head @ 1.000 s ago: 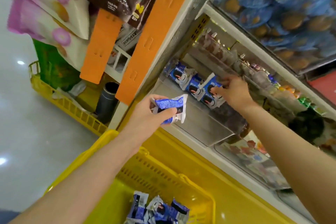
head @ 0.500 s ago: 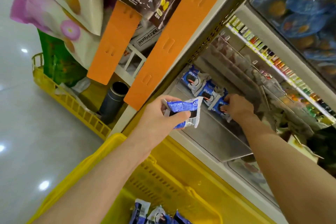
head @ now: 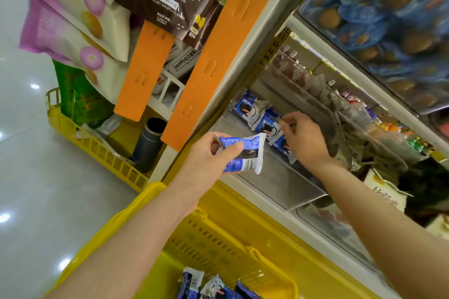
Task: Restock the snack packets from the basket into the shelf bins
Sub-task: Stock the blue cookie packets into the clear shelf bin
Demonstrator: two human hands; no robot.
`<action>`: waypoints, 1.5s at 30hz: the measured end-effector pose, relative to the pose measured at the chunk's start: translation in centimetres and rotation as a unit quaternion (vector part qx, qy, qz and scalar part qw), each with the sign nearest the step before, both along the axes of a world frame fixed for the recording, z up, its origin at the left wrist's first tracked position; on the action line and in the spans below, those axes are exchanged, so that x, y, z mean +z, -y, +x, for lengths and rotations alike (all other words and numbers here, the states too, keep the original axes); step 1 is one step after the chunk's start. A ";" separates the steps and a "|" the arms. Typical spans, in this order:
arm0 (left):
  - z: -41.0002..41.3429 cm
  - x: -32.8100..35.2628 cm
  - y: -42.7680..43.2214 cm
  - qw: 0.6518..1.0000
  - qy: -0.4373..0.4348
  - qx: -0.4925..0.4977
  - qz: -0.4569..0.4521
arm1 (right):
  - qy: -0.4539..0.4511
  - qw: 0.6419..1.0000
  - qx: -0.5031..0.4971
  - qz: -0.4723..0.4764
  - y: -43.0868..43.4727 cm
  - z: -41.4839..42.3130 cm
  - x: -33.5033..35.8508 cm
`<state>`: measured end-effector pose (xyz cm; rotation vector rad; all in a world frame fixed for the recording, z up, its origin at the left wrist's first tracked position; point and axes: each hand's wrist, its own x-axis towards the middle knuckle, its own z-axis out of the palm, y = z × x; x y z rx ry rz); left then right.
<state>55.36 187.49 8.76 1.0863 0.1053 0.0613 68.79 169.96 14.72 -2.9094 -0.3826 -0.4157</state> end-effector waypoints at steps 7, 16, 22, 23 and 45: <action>-1.4 0.9 0.4 0.999 0.011 -0.030 0.008 | -0.155 0.967 0.135 0.152 -2.1 -10.3 1.9; -3.3 1.8 2.2 0.981 -0.075 -0.048 0.172 | 0.024 0.961 0.148 0.232 0.5 -15.3 2.0; -3.4 2.5 3.3 0.981 -0.109 -0.143 -0.068 | 0.171 0.934 0.307 -0.058 0.4 -17.4 -0.2; -3.4 2.7 3.4 0.982 -0.105 -0.129 -0.087 | 0.165 0.930 0.322 -0.066 0.4 -17.5 -0.6; -0.9 1.4 2.1 0.912 0.131 0.086 0.379 | -0.194 0.900 0.040 0.389 0.1 -11.7 1.3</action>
